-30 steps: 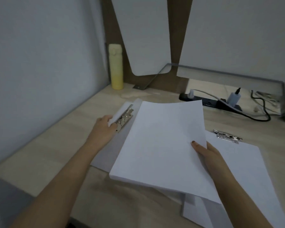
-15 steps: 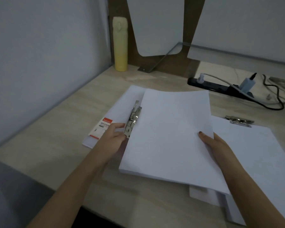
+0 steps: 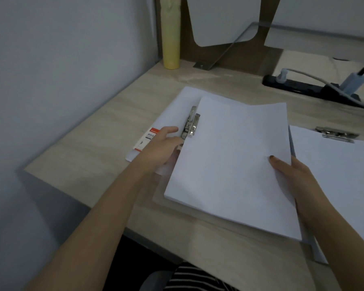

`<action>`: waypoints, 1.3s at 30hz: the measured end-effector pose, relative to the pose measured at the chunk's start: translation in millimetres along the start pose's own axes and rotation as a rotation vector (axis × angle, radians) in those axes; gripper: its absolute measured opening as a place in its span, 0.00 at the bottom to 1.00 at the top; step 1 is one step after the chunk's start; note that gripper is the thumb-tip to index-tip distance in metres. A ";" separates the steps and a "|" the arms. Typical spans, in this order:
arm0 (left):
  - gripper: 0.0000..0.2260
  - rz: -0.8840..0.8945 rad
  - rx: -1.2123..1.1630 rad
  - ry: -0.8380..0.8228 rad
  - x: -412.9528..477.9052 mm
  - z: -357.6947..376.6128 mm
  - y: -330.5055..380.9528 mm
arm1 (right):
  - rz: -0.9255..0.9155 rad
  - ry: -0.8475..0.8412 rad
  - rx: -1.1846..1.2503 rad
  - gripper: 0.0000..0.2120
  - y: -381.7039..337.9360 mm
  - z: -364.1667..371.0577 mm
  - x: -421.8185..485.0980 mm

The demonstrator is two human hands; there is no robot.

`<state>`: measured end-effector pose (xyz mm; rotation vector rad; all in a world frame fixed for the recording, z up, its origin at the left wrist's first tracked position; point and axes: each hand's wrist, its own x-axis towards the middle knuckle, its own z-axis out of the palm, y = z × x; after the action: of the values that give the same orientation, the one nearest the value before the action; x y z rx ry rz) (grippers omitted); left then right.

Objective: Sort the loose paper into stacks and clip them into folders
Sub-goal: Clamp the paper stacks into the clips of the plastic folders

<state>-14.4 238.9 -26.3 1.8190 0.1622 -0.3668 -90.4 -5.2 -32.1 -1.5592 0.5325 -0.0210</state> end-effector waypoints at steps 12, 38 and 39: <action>0.08 0.038 -0.206 -0.204 24.5 0.9 21.3 | 0.017 0.007 0.015 0.15 0.1 1.2 -3.2; 0.09 -0.025 -0.444 -0.282 11.2 -13.6 7.6 | 0.015 0.026 -0.052 0.15 6.6 -1.6 3.8; 0.08 -0.026 -0.436 -0.274 11.5 -13.6 7.4 | 0.015 0.028 -0.049 0.15 6.8 -1.6 3.8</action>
<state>0.8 249.0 -20.2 1.3239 0.0675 -0.5496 -89.8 -7.8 -39.6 -1.6049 0.5710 -0.0182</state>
